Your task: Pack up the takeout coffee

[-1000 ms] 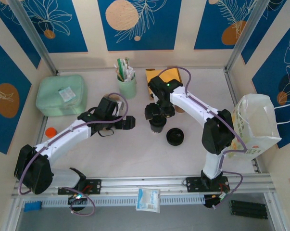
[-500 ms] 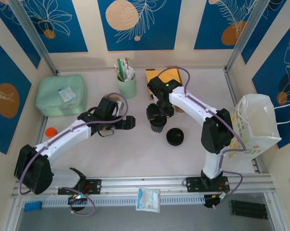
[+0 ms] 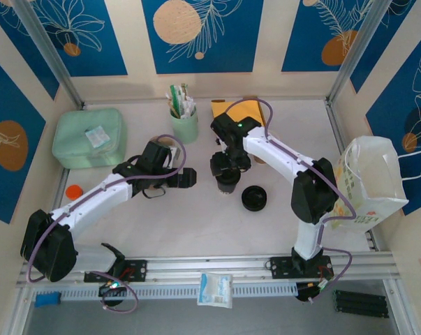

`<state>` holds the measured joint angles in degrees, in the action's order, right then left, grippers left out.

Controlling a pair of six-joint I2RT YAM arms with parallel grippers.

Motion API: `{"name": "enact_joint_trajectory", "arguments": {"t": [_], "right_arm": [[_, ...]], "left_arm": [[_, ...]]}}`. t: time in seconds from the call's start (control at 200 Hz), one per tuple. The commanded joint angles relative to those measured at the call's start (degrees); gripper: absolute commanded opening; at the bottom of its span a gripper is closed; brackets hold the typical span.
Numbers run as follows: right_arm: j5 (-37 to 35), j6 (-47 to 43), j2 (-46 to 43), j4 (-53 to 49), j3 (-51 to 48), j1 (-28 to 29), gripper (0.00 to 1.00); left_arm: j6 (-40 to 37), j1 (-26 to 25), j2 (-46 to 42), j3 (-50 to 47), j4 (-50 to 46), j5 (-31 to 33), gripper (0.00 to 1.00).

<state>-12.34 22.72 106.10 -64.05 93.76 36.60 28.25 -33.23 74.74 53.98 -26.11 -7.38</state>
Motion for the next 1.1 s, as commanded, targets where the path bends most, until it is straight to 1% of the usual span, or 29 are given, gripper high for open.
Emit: {"name": "enact_joint_trajectory", "arguments": {"t": [0.0,0.145,0.245,0.52,0.745,1.005,1.095], "right_arm": [[-0.4,-0.3,1.4,-0.9,-0.6,0.4,0.72],[0.2,-0.4,1.4,-0.4,0.1,-0.5,0.64],[0.5,-0.5,1.3,-0.4,1.5,-1.5,0.62],[0.3,-1.7,2.2,-0.3,5.7,-5.3,0.61],[2.0,-2.0,4.9,1.0,9.1,-9.5,0.61],[2.3,-2.9,9.9,0.6,13.3,-10.9,0.61],[2.2,-3.0,10.6,0.4,13.5,-10.9,0.63]], "left_arm": [[0.1,0.5,0.1,0.3,0.6,-0.3,1.00],[0.2,0.4,0.0,0.4,0.7,-0.4,0.99],[0.1,0.4,0.0,0.5,0.6,-0.4,0.99],[0.3,0.4,-0.4,0.3,0.5,-0.4,0.99],[0.4,0.4,-0.4,0.7,0.5,-0.6,0.99],[0.7,0.4,-0.7,0.7,0.2,-0.6,0.99],[0.8,0.4,-0.9,0.8,0.2,-0.7,1.00]]}}
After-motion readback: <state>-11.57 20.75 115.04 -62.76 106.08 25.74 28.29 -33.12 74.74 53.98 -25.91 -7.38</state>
